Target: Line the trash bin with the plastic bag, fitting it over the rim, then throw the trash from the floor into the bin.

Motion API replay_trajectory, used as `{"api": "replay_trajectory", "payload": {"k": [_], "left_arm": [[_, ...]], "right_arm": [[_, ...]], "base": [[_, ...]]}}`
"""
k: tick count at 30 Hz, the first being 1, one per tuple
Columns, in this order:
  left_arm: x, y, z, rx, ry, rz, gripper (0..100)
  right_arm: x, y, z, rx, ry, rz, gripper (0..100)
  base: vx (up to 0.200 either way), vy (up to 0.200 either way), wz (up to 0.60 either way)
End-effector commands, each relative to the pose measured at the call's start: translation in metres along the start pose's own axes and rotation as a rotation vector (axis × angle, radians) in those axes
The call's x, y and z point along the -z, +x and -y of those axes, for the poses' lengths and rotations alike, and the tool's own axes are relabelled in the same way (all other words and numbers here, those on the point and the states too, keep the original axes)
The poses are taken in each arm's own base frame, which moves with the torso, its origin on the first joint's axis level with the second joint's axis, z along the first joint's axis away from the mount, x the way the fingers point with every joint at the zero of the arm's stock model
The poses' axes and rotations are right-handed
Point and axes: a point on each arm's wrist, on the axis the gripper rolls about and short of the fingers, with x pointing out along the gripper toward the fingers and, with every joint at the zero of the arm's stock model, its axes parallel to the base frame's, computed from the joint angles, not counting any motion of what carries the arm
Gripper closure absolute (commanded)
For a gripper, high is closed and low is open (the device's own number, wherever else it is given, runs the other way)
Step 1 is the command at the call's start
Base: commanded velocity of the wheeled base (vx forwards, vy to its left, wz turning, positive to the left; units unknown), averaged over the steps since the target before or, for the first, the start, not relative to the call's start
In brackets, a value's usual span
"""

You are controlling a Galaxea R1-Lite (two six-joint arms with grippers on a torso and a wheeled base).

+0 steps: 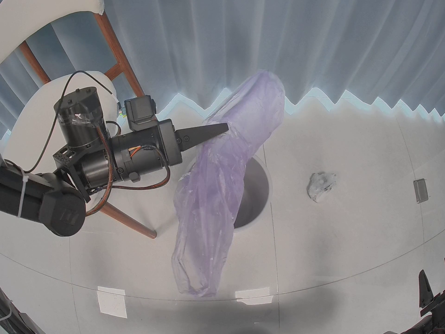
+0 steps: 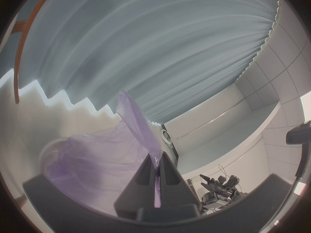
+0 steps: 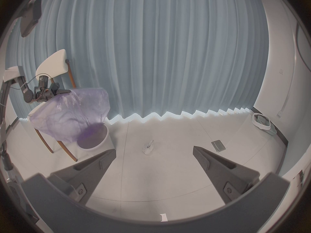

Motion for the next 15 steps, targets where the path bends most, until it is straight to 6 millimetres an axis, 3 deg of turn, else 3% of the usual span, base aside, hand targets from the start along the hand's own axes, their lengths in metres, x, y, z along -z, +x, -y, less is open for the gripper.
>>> {"api": "replay_trajectory", "payload": {"k": [1,7,15], "left_arm": [[0.014,0.002,-0.030,-0.048,-0.028,-0.006,100],[0.008,0.008,-0.018,-0.009,-0.019,0.006,100],[0.013,0.001,-0.035,-0.078,0.043,0.006,100]], "right_arm": [[0.005,0.000,0.000,-0.001,0.001,0.000,0],[0.005,0.000,0.000,0.001,0.001,-0.002,0],[0.005,0.000,0.000,0.001,0.001,-0.002,0]], "base": [[0.000,0.000,0.00],[0.000,0.000,0.00],[0.000,0.000,0.00]]}}
